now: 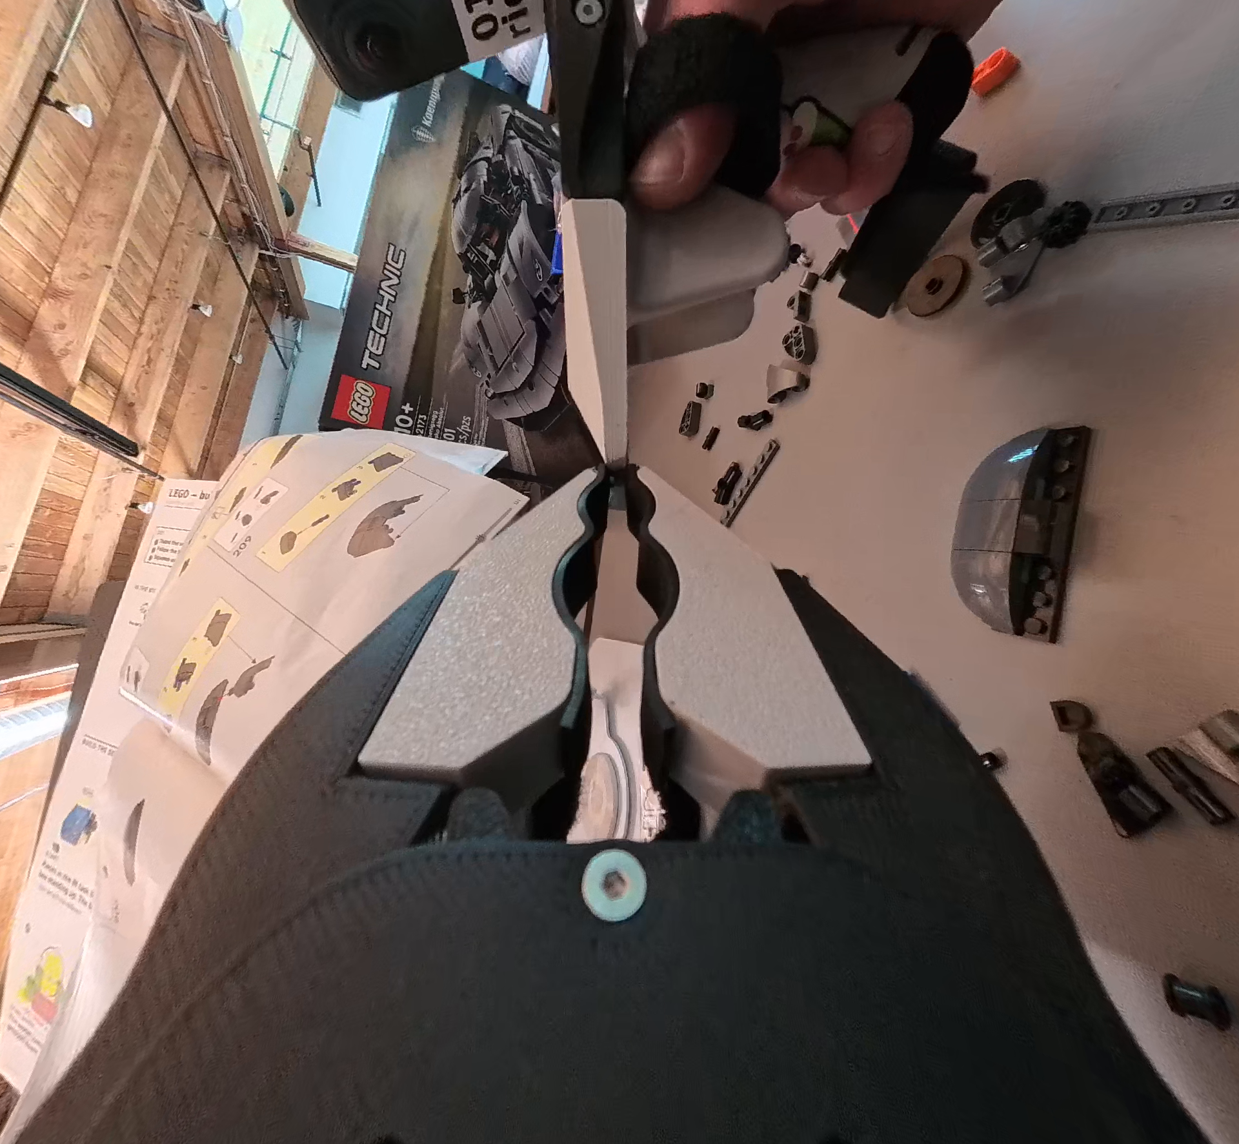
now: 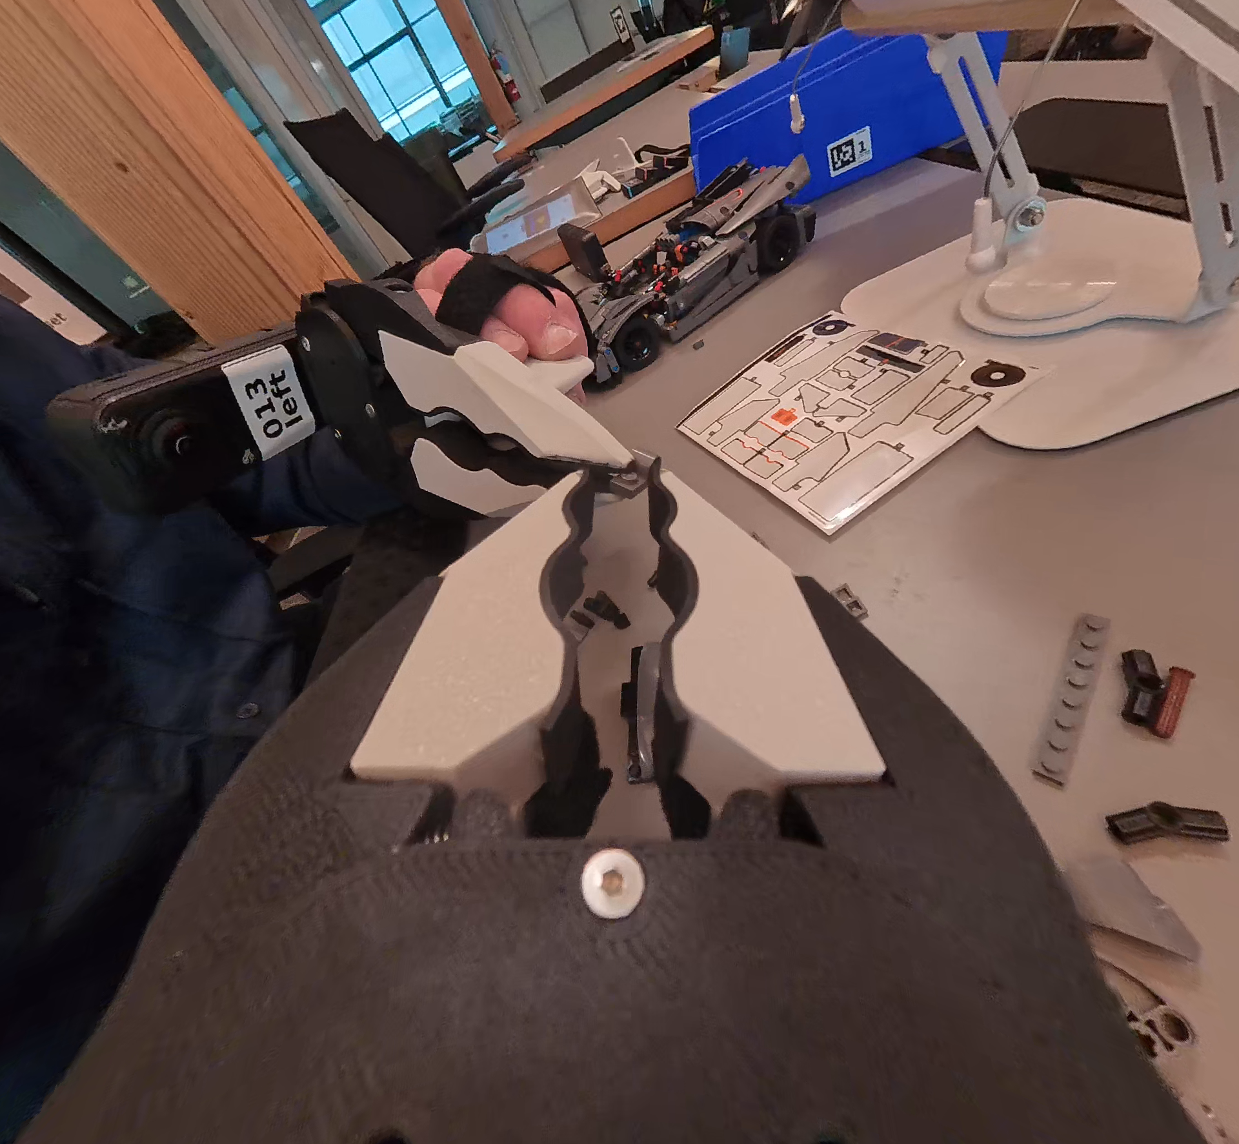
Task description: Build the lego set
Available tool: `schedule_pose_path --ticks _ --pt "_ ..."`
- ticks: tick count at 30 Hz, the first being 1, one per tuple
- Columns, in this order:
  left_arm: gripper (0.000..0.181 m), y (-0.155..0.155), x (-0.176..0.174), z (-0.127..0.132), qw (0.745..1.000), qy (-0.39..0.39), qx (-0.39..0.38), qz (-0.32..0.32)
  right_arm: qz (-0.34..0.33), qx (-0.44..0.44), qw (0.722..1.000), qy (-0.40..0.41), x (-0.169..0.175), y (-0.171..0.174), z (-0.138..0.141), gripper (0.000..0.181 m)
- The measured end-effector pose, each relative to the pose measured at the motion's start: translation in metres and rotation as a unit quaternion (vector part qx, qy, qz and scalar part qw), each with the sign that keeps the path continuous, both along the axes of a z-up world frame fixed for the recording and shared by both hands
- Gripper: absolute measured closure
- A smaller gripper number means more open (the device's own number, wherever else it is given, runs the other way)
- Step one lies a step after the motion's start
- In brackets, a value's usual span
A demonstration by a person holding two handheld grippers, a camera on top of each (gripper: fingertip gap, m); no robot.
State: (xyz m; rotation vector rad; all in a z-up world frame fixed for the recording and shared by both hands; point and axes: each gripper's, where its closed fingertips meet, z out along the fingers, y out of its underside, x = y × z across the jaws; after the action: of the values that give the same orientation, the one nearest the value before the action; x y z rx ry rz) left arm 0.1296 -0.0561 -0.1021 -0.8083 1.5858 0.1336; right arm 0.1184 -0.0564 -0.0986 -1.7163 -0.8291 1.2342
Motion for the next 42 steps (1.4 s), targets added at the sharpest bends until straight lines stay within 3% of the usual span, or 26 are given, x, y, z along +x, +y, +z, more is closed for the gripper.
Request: schedule_pose_path --ticks 22,28,33,42 --pt "0.181 -0.001 -0.005 0.007 0.999 -0.019 -0.031 -0.005 -0.022 0.04 0.999 -0.015 0.006 0.003 0.004 0.175" --pt "0.178 0.001 -0.01 0.0 0.996 -0.013 -0.088 -0.014 -0.025 0.04 0.999 -0.027 0.007 0.003 0.001 0.175" --pt "0.171 0.005 -0.016 -0.016 0.986 0.012 -0.165 -0.022 -0.032 0.04 0.997 -0.054 0.011 0.004 -0.006 0.175" --pt "0.168 0.004 -0.019 -0.069 0.953 0.098 -0.286 -0.027 -0.011 0.039 0.99 -0.134 0.011 -0.007 -0.027 0.175"
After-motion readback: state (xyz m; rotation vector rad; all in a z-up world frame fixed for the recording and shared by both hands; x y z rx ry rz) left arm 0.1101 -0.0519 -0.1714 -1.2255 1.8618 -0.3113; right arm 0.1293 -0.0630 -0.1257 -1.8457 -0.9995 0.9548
